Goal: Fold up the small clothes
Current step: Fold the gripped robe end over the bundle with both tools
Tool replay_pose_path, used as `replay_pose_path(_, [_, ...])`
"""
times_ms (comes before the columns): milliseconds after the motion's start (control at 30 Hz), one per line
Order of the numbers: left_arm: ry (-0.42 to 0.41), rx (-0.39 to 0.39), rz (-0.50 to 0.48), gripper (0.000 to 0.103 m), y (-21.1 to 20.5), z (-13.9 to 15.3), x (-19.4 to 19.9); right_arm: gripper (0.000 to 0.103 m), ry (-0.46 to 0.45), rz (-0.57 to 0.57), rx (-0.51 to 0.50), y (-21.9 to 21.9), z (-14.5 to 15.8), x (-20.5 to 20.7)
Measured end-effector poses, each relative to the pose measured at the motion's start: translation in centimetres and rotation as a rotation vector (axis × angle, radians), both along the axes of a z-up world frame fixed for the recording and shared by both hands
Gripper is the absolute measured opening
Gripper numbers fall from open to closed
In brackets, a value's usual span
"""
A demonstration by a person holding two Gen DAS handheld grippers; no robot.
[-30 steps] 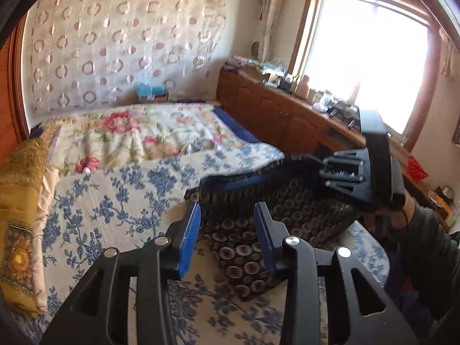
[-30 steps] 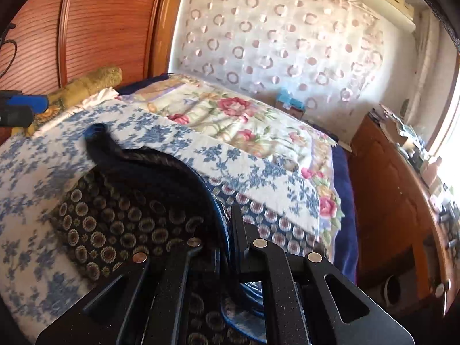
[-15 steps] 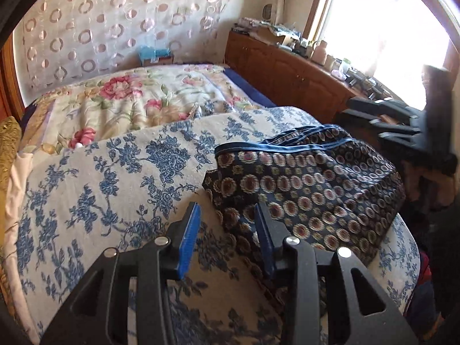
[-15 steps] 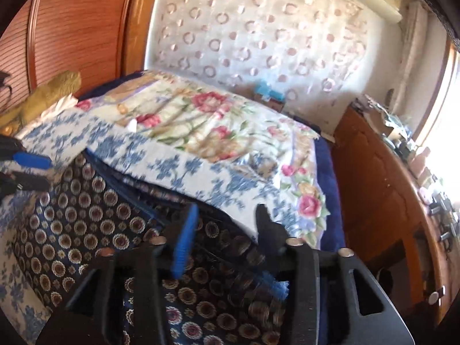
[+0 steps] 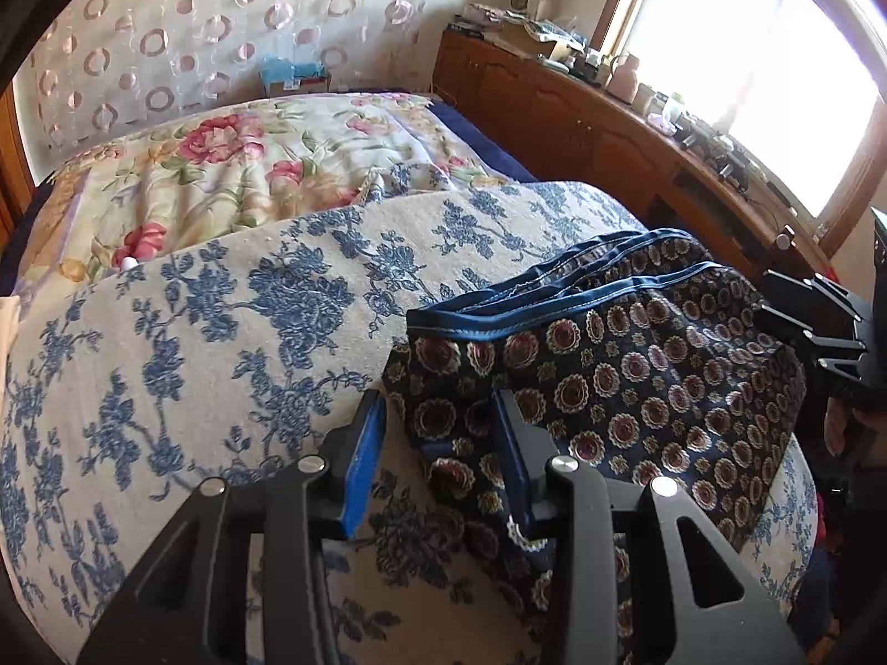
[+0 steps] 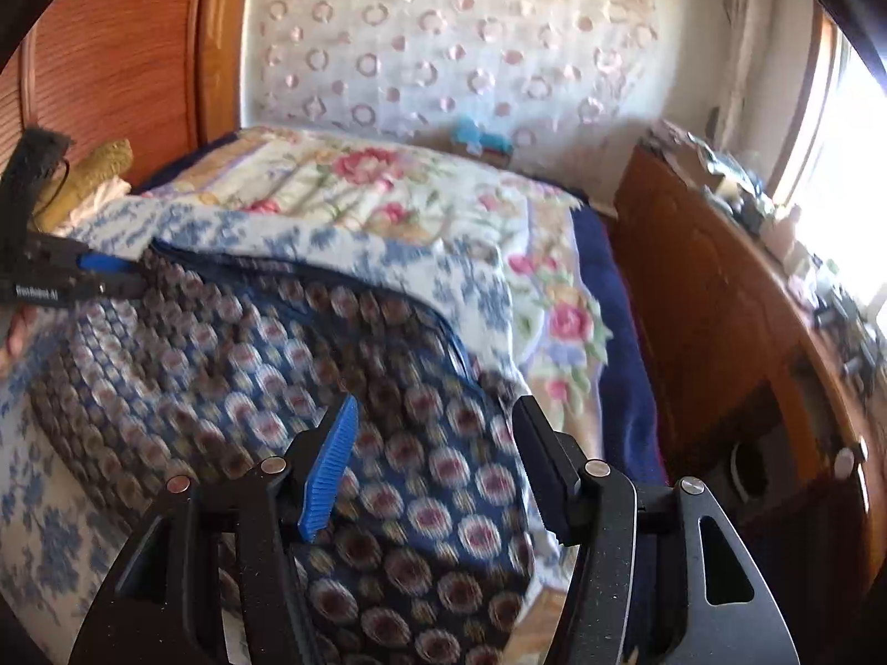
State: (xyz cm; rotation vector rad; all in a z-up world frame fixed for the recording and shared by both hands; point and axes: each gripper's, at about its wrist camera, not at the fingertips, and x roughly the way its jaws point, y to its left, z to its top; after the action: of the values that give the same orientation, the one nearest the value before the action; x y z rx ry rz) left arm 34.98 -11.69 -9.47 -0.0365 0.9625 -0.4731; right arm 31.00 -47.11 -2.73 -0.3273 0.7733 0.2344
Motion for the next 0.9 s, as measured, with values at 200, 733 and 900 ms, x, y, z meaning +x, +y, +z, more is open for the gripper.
replay_pose_path(200, [0.002, -0.015, 0.009, 0.038, -0.1, -0.2, 0.7, 0.059, 0.036, -0.04, 0.049, -1.6, -1.3, 0.1])
replay_pose_path(733, [-0.157, -0.079, -0.003, 0.002, 3.6, 5.2, -3.8, 0.06, 0.048, -0.014, 0.124, -0.6, -0.1, 1.1])
replay_pose_path(900, [-0.182, -0.021, 0.05, 0.002, 7.0, 5.4, -4.8, 0.06, 0.069, 0.033, 0.158, 1.6, -0.2, 3.2])
